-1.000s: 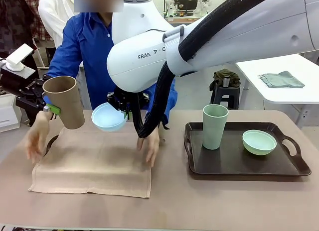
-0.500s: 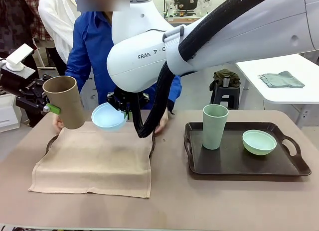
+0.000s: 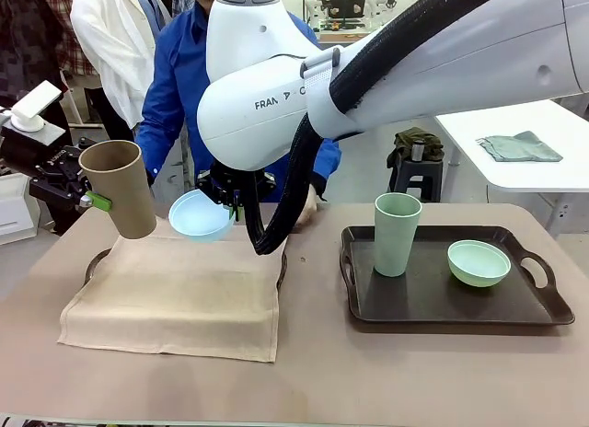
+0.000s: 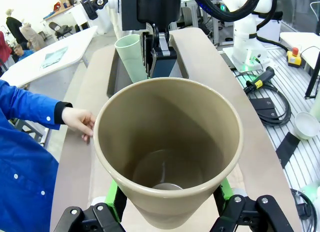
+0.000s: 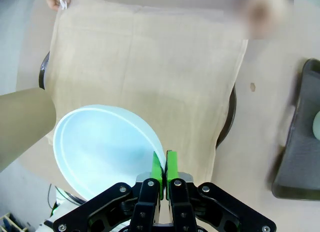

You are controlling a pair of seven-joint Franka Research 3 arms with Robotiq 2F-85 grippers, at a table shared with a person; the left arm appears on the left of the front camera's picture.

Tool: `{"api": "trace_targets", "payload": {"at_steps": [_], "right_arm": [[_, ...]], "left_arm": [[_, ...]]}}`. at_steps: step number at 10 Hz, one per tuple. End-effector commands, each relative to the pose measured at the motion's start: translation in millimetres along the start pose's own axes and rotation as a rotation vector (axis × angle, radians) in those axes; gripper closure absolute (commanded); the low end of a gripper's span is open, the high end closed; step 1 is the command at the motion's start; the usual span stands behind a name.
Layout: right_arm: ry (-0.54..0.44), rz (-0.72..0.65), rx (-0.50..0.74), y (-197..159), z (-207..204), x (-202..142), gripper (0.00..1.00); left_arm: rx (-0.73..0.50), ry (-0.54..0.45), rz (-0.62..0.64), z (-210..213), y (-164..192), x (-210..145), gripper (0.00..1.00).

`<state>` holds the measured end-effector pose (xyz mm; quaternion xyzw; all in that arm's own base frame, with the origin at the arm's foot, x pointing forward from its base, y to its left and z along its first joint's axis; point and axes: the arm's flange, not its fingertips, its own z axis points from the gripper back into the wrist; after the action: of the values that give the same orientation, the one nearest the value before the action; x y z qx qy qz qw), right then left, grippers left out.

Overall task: Set up a tray with a mat and arrange the tableware.
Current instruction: Place the Picnic Bowl and Reusable plastic cup back onto the Handle tray in front of the human's position.

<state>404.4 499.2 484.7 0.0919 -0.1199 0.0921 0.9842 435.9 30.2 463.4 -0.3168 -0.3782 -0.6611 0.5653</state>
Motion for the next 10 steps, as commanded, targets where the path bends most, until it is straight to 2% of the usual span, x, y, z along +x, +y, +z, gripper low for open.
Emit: {"api": "trace_targets", "payload": {"at_steps": [1, 8, 9, 10], "right_arm": [[-0.001, 0.006, 0.01, 0, 0, 1, 1.0], [-0.001, 0.006, 0.01, 0, 0, 1, 1.0], [0.0, 0.0, 0.0, 0, 0, 0, 0.96], [0.055, -0.009, 0.04, -6, -10, 9, 0.96]], "left_arm": [[-0.007, 0.0, -0.019, 1, -1, 3, 0.97], [-0.007, 0.0, -0.019, 1, -1, 3, 0.97], [0.0, 0.0, 0.0, 0, 0, 0, 0.14], [-0.008, -0.082, 0.04, 5, 8, -13, 0.14]]}}
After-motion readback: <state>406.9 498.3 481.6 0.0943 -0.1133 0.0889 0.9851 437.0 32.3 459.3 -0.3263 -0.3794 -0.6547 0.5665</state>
